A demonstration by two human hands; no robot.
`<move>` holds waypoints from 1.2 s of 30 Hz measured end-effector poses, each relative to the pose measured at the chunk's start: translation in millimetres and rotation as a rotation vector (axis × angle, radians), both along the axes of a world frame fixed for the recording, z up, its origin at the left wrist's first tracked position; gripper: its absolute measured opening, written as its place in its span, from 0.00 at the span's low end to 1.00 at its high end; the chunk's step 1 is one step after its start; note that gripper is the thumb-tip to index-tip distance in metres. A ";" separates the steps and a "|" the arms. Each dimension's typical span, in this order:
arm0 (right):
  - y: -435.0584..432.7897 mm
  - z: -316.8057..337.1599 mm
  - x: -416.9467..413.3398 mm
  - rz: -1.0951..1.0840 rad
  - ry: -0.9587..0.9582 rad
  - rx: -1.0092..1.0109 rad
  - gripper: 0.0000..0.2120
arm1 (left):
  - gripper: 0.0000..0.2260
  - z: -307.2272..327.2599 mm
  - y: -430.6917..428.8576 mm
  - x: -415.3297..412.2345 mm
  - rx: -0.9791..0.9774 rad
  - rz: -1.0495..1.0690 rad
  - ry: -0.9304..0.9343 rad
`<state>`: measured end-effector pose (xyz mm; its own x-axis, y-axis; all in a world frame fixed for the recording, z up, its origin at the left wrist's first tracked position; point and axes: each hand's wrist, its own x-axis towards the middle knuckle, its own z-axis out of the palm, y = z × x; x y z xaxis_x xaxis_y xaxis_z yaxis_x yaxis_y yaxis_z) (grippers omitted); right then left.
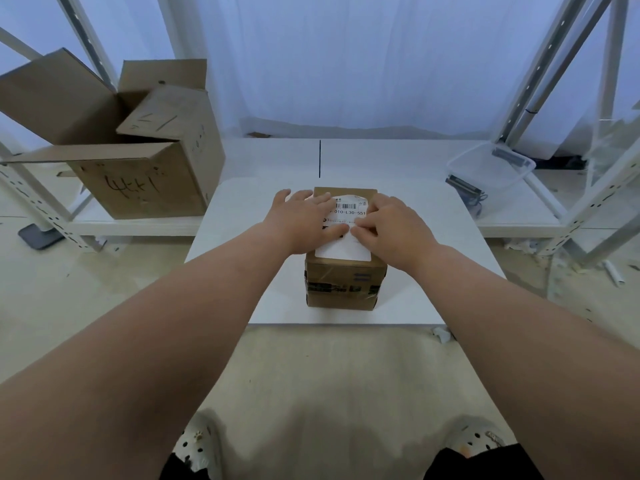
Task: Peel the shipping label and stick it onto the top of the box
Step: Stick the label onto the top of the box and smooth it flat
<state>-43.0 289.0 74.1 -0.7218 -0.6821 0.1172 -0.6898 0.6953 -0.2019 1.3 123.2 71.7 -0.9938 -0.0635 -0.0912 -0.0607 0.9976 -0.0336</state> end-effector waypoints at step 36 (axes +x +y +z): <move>-20.2 -11.8 -17.1 -0.160 -0.161 0.219 0.21 | 0.33 -17.5 -3.9 4.6 0.215 0.141 -0.023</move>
